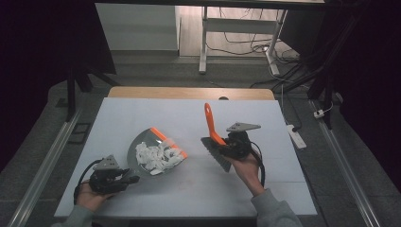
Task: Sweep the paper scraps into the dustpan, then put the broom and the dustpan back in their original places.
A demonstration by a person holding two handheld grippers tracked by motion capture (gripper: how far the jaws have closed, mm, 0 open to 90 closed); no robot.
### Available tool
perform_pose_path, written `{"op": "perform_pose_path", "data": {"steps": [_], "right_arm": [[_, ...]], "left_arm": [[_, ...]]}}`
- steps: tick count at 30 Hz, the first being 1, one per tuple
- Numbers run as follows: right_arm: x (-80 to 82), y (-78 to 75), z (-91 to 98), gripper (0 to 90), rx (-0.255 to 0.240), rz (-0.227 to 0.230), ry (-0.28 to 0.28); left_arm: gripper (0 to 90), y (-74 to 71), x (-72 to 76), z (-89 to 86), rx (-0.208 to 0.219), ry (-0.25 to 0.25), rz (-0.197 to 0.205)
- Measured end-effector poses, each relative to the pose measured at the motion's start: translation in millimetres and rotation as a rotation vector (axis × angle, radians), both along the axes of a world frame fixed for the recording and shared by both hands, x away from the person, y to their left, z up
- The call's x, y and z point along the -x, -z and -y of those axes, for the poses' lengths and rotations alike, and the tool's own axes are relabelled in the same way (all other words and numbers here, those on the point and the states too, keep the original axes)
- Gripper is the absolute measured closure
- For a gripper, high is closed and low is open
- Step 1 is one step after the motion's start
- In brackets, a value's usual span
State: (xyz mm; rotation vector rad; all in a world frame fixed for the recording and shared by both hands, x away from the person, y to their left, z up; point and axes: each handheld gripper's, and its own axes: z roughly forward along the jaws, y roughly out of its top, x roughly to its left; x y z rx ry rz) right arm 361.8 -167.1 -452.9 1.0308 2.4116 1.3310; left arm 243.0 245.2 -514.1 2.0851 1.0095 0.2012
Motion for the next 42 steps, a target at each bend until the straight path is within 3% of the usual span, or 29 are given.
{"op": "perform_pose_path", "data": {"steps": [12, 28, 42], "right_arm": [[10.8, 4.3, 29.1, 70.7, -0.006, -0.003, 0.005], [23.3, 3.9, 49.2, 70.7, -0.003, 0.014, -0.012], [29.0, 6.9, 58.6, 70.7, 0.002, -0.001, -0.028]], "left_arm": [[61.7, -5.5, 2.7, -2.2, 0.021, -0.076, 0.030], [61.7, -10.8, 5.6, -1.3, 0.049, -0.153, 0.041], [61.7, -11.1, 5.4, -4.8, 0.050, -0.237, 0.028]]}}
